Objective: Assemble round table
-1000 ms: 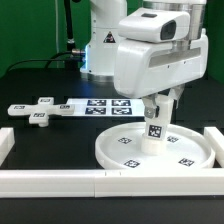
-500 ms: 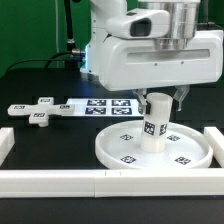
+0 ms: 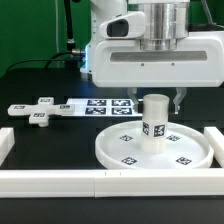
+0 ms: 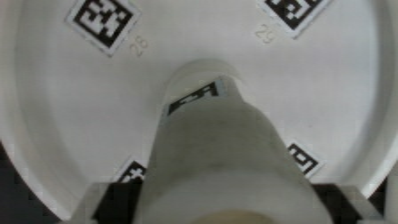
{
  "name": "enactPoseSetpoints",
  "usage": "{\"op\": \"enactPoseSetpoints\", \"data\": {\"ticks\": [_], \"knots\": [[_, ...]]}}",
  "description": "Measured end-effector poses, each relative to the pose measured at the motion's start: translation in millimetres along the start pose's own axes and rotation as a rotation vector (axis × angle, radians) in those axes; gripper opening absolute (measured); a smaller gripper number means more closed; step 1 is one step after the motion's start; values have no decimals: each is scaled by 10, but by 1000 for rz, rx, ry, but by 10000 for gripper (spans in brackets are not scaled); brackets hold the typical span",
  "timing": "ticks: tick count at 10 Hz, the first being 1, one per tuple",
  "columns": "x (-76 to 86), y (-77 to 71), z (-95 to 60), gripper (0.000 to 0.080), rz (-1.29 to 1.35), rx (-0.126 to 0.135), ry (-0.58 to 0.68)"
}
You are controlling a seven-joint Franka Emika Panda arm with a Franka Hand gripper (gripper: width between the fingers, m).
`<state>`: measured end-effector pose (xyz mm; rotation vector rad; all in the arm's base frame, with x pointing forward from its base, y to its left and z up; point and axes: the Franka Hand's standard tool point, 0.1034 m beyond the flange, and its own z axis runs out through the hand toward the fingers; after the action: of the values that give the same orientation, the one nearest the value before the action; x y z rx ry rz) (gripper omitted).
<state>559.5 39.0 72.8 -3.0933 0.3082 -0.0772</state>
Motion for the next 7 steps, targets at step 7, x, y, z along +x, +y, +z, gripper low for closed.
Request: {"op": "enactPoseSetpoints", "data": {"ticks": [7], "knots": [[9, 28, 7, 412, 714, 72, -33]]}}
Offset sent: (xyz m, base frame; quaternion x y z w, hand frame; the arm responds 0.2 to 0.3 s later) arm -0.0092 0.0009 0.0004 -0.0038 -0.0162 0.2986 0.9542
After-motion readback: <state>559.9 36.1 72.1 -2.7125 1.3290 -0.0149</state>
